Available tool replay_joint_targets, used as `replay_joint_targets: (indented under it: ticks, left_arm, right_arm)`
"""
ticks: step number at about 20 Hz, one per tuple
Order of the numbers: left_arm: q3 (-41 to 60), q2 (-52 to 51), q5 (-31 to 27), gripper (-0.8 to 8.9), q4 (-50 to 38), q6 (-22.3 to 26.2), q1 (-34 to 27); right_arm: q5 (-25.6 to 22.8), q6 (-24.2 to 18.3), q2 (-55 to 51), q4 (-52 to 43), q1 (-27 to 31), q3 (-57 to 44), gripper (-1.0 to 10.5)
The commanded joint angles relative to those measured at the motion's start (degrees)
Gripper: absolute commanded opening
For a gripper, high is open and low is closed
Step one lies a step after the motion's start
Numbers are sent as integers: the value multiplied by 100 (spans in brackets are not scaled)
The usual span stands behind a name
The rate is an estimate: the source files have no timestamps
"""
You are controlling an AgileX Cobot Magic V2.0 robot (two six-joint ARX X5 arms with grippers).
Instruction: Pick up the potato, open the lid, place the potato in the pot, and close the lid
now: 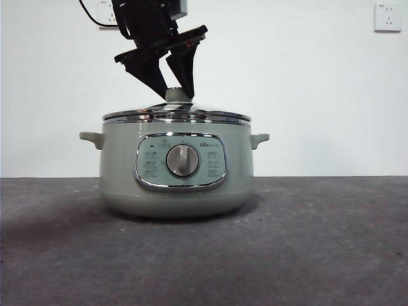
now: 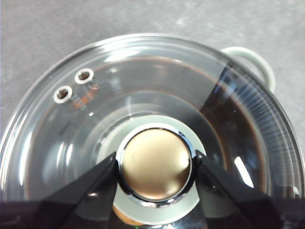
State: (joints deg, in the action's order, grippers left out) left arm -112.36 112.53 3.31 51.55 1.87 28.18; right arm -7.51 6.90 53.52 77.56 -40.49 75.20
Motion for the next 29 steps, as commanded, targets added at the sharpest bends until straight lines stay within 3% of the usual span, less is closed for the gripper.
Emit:
replay_joint_targets:
  ticks: [1, 11, 13, 15, 16, 17, 24, 26, 27, 29]
  left_arm:
    - [96, 291, -164, -9, 133, -17, 15]
    - [96, 310, -173, 4, 63, -7, 28]
    - [94, 302, -160, 145, 31, -22, 28]
    - [94, 221, -160, 444, 9, -17, 26]
    - [94, 151, -162, 541, -4, -15, 26]
    - [92, 81, -160, 543, -7, -15, 26]
    - [92, -999, -133, 538, 280, -15, 28]
    - [92, -1366, -136, 484, 680, -15, 44]
    - [92, -1523, -138, 375, 866, -15, 61]
    - [92, -1878, -131, 1, 1196, 28, 66]
  right_arm:
    - [2, 61, -63, 101, -4, -50, -12]
    - [2, 50, -94, 79, -4, -50, -12]
    - [2, 44, -92, 76, -4, -50, -12]
    - [2, 39, -92, 24, -4, -50, -12]
    - [2, 37, -92, 15, -4, -50, -12]
    - [2, 39, -92, 20, -4, -50, -12]
    - [0, 42, -92, 15, -4, -50, -12]
    - [-9, 46, -92, 15, -2, -50, -12]
    - [-26, 55, -92, 22, -2, -50, -12]
    - [-24, 61, -90, 13, -2, -50, -12]
